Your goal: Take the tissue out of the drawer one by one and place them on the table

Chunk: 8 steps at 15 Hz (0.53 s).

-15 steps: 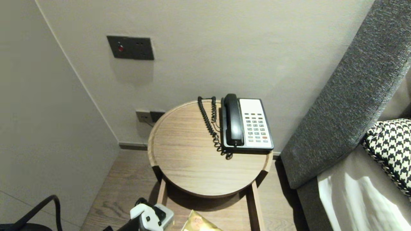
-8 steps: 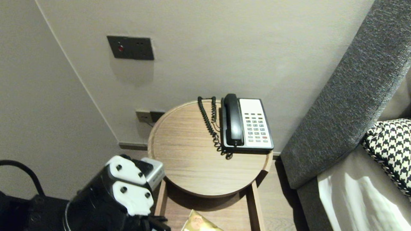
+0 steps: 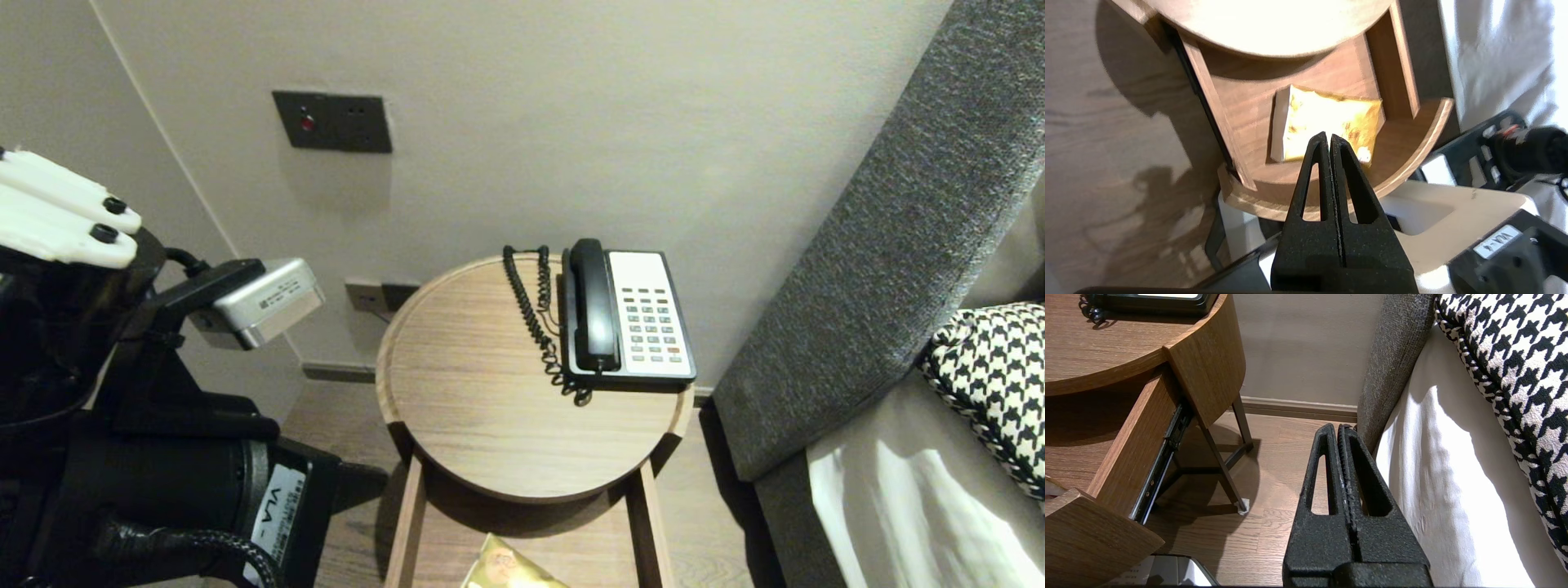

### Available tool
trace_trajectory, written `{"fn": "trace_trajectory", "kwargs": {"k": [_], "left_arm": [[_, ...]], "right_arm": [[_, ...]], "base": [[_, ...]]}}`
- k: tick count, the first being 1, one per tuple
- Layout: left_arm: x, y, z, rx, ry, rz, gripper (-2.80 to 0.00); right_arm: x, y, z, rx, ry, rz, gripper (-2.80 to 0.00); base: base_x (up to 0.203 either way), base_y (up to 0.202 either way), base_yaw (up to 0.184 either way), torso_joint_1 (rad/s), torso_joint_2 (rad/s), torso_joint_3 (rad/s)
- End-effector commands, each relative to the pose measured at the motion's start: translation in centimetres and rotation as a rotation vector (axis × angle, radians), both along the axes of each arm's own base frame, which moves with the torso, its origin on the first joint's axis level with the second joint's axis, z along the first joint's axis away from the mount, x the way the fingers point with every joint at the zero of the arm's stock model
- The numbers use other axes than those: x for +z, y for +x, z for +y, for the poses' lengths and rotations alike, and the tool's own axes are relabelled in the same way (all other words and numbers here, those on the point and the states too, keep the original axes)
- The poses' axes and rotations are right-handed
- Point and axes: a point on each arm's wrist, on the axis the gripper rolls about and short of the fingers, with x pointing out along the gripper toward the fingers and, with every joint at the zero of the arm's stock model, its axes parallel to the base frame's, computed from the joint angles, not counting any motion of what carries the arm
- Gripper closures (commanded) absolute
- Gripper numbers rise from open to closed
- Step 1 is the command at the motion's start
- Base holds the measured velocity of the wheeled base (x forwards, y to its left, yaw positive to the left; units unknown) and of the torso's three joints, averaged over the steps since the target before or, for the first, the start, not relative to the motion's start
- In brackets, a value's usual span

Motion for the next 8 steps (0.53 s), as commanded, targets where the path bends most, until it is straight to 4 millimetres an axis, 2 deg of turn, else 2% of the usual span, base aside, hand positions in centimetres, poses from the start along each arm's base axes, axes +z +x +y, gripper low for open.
{"fn": "trace_trajectory", "kwargs": {"k": [1,8], "left_arm": [[0.6,-0.4,0.9,0.004,-0.02,-0.022,0.0],[1.3,-1.2,2.1,-0.086,-0.03,-0.073,0.0]], "right_arm": [[0.0,0.0,0.0,0.002,0.0,0.002,0.0],[0.0,0.0,0.0,0.001,-0.001,0.002,0.0]], "base": [[0.0,0.0,0.0,0.0,0.0,0.0],[0.0,0.0,0.0,0.0,0.0,0.0]]}}
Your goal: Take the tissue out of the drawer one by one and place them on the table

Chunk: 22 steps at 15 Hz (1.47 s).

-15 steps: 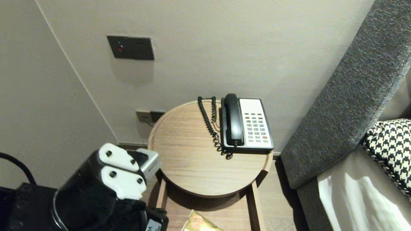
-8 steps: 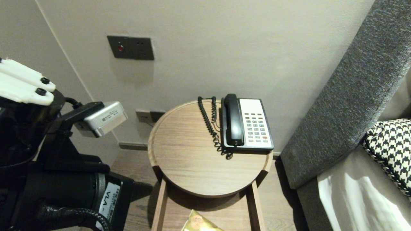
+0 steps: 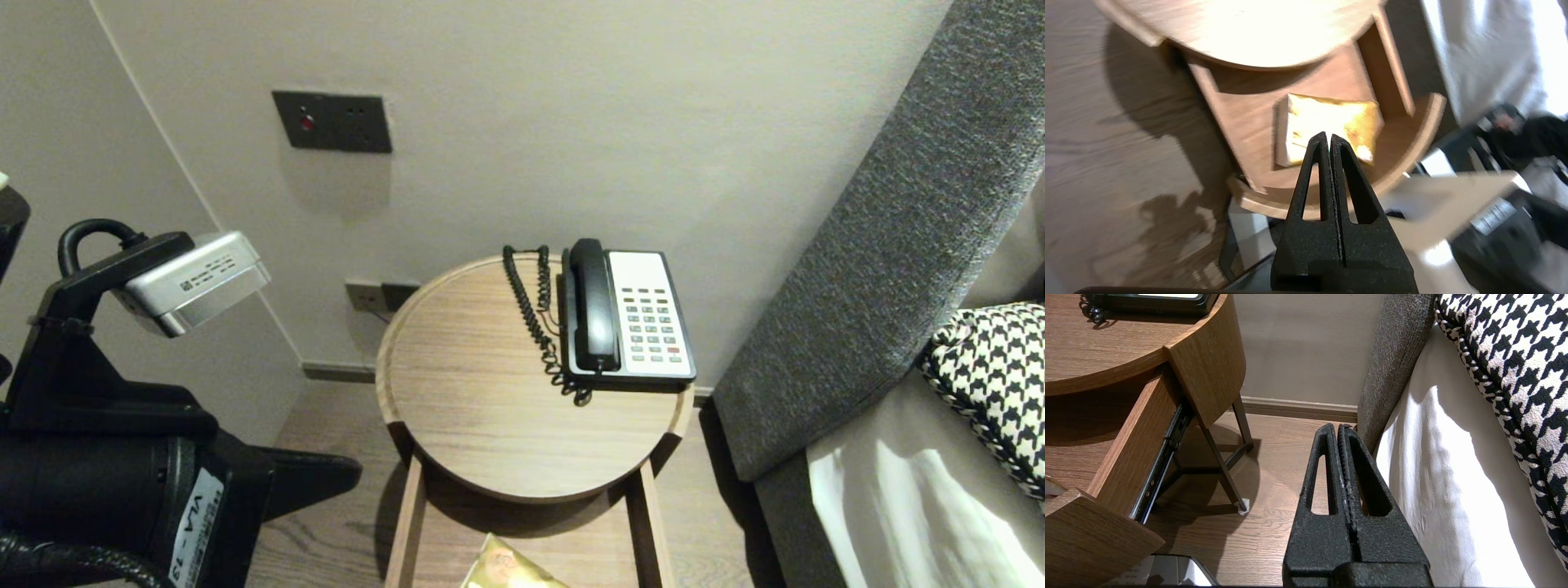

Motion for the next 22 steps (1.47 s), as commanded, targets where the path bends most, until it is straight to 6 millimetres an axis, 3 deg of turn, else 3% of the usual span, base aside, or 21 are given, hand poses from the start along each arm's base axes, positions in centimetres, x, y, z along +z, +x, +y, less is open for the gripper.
{"fn": "trace_trajectory", "kwargs": {"k": [1,5,15,19,22], "left_arm": [[0.4,-0.5,0.5,-0.056,-0.035,0.011,0.0],[-0.2,-1.2,0.9,-0.215,-0.041,0.024,0.0],[-3.2,-0.5,-1.1,-0.515,0.003,0.025,0.0],[-7.8,1.7,-2.7,-0.595,0.055,0.003,0.0],[-10.1,4.0,-2.4,-0.626,0.131,-0.118,0.0]], "right_arm": [[0.0,0.0,0.0,0.001,0.0,0.003,0.0],[0.0,0.0,0.0,0.001,0.0,0.002,0.0],[0.0,0.0,0.0,0.001,0.0,0.002,0.0],[0.0,0.0,0.0,0.001,-0.001,0.002,0.0],[0.0,0.0,0.0,0.001,0.0,0.002,0.0]], "base": [[0.0,0.0,0.0,0.0,0.0,0.0],[0.0,0.0,0.0,0.0,0.0,0.0],[0.0,0.0,0.0,0.0,0.0,0.0],[0.0,0.0,0.0,0.0,0.0,0.0],[0.0,0.0,0.0,0.0,0.0,0.0]]}}
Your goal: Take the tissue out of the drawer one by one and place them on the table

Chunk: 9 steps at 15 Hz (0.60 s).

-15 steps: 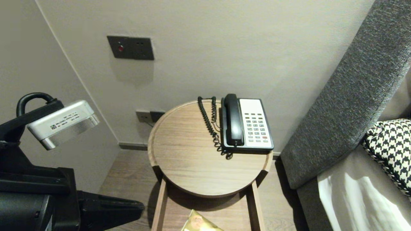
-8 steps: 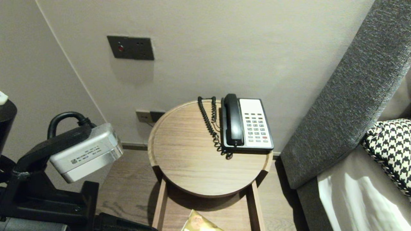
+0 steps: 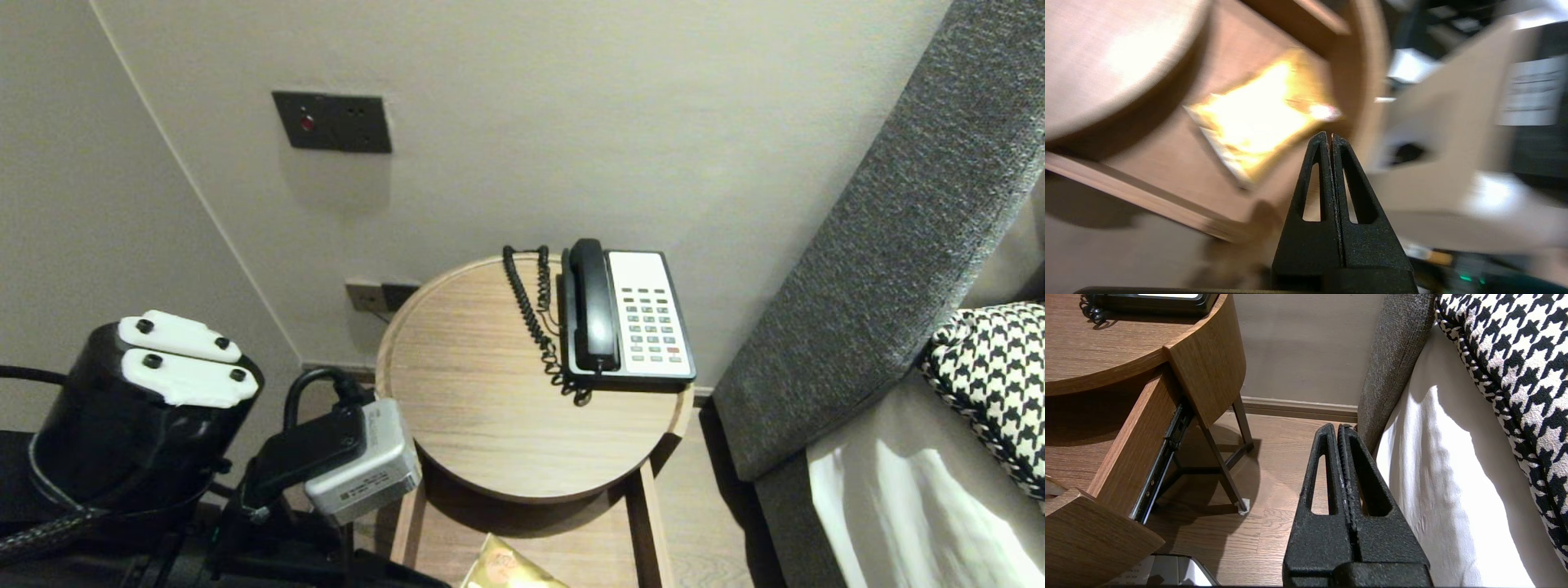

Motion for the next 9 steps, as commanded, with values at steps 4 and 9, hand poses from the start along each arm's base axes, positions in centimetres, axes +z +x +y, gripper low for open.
{"fn": "trace_trajectory", "kwargs": {"k": [4,9], "left_arm": [[-2.7,2.6,0.3,-0.041,0.098,-0.077,-2.8],[-4.1,2.4,0.0,-0.146,0.166,-0.159,-2.8]], "right_arm": [[0.0,0.0,0.0,0.001,0.0,0.002,0.0],[0.0,0.0,0.0,0.001,0.0,0.002,0.0]], "base": [[0.0,0.0,0.0,0.0,0.0,0.0],[0.0,0.0,0.0,0.0,0.0,0.0]]}}
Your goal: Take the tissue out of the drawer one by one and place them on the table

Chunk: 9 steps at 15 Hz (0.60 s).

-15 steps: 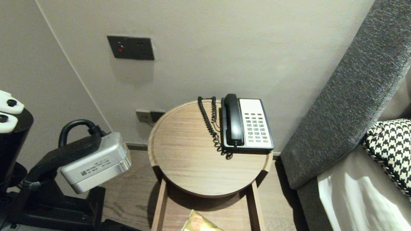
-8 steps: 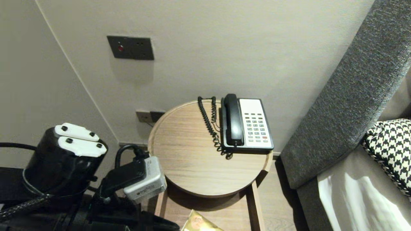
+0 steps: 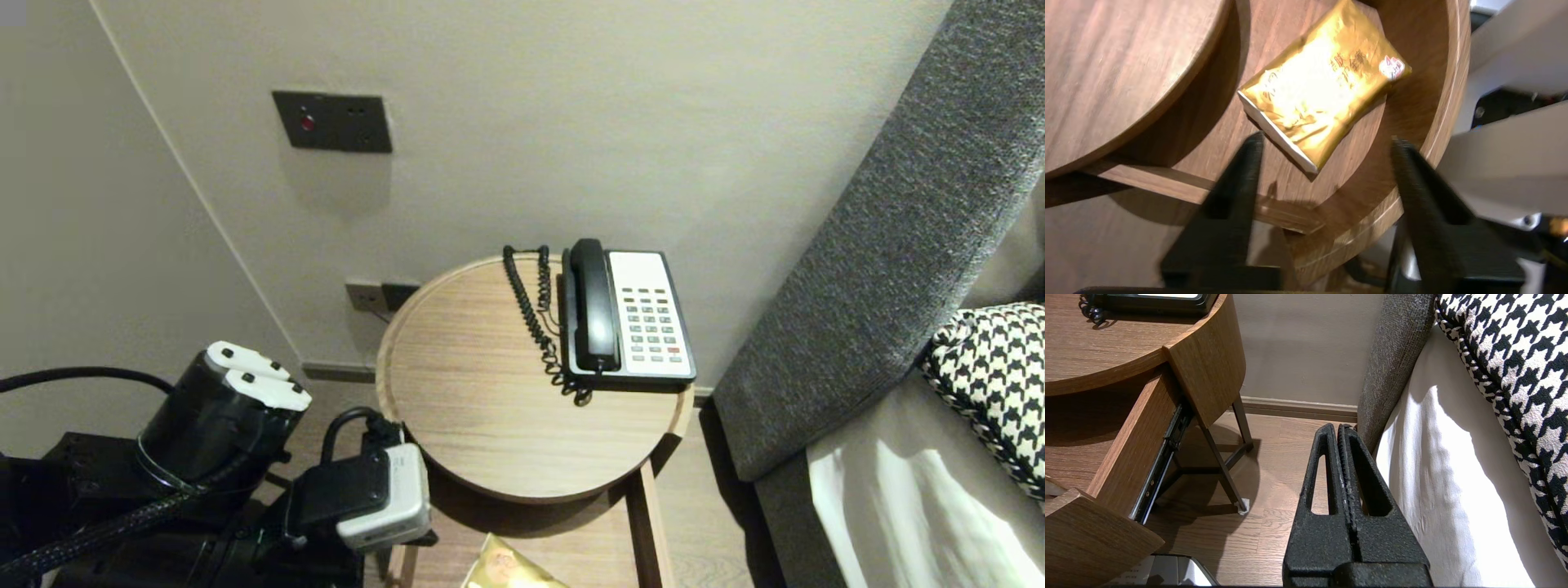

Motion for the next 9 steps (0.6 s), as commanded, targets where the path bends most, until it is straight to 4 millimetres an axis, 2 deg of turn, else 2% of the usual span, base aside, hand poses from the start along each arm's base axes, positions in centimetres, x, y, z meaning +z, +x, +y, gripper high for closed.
{"fn": "trace_trajectory", "kwargs": {"k": [1,7,9], "left_arm": [[-1.0,0.2,-0.8,-0.029,0.045,-0.005,-2.8],[-3.8,1.9,-3.7,-0.073,0.075,-0.054,-2.8],[-4.7,2.3,-4.1,-0.085,0.071,-0.075,-2.8]], "right_arm": [[0.0,0.0,0.0,0.0,-0.001,0.002,0.0],[0.0,0.0,0.0,0.0,-0.001,0.002,0.0],[0.0,0.0,0.0,0.001,0.0,0.003,0.0]], "base": [[0.0,0.0,0.0,0.0,0.0,0.0],[0.0,0.0,0.0,0.0,0.0,0.0],[0.0,0.0,0.0,0.0,0.0,0.0]]}}
